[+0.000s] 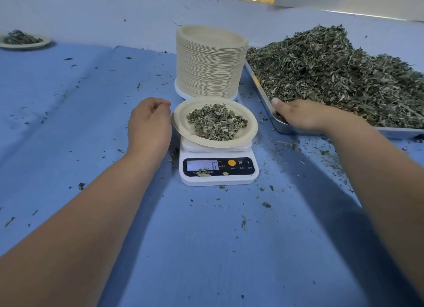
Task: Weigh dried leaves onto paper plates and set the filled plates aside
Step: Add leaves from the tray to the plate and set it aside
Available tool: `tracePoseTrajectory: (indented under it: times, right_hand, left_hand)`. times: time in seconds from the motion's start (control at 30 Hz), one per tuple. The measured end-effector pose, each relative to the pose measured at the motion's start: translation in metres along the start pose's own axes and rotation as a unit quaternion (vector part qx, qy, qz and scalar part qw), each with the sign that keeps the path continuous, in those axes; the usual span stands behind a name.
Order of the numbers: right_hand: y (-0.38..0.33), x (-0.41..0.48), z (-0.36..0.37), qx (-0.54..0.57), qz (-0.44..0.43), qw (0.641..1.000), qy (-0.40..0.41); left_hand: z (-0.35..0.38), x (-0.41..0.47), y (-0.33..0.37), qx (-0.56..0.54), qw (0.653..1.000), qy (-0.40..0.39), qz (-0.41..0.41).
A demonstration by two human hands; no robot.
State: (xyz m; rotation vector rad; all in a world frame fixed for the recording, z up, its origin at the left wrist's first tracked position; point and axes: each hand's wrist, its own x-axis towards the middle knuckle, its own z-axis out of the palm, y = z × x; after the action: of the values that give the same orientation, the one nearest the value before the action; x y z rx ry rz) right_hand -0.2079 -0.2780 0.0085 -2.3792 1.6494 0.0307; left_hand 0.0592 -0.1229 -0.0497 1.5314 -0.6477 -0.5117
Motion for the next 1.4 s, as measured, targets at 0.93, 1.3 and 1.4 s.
tracePoseTrajectory:
  times: [0.93,1.3,1.4]
  right_hand:
    - [0.012,0.006,0.008,-0.055,-0.035,0.992,0.104]
    - [-0.002,0.003,0.013,-0.089,0.015,0.992,0.092]
    - [-0.008,0.002,0.015,-0.083,-0.011,0.995,0.050]
  left_hand:
    - [-0.001,0.000,0.000,-0.010,1.000,0.000,0.008]
    - [-0.002,0.001,0.001,-0.020,1.000,0.019,0.010]
    - [-0.001,0.001,0.000,-0.018,1.000,0.017,0.010]
